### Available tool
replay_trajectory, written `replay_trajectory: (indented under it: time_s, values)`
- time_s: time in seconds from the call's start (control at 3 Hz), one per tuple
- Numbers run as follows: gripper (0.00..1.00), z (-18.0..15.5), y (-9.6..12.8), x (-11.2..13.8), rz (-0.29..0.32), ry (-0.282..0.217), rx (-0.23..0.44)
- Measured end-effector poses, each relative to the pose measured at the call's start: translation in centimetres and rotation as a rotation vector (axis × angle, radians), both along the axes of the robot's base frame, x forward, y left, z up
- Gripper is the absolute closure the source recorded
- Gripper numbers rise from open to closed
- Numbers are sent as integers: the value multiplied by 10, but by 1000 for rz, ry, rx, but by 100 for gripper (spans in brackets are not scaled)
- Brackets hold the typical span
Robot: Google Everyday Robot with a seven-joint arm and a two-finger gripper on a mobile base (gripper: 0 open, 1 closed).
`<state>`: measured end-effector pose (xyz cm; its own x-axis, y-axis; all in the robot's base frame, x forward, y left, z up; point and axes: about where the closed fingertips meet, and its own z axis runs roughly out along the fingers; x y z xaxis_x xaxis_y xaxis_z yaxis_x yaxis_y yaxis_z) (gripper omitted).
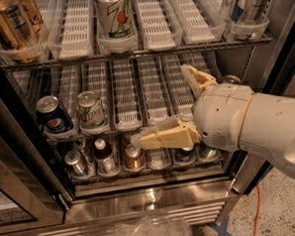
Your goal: Pick 7up can from top shelf of fridge
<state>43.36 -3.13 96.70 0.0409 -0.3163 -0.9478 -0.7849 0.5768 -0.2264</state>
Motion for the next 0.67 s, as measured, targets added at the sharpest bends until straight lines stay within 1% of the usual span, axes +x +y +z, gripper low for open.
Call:
replay_trajectory:
  time_s: [0.33,0.67]
  values:
    - [0,-4,-3,10,-73,-26,73]
    - [0,-10,-36,30,-237,-54,209]
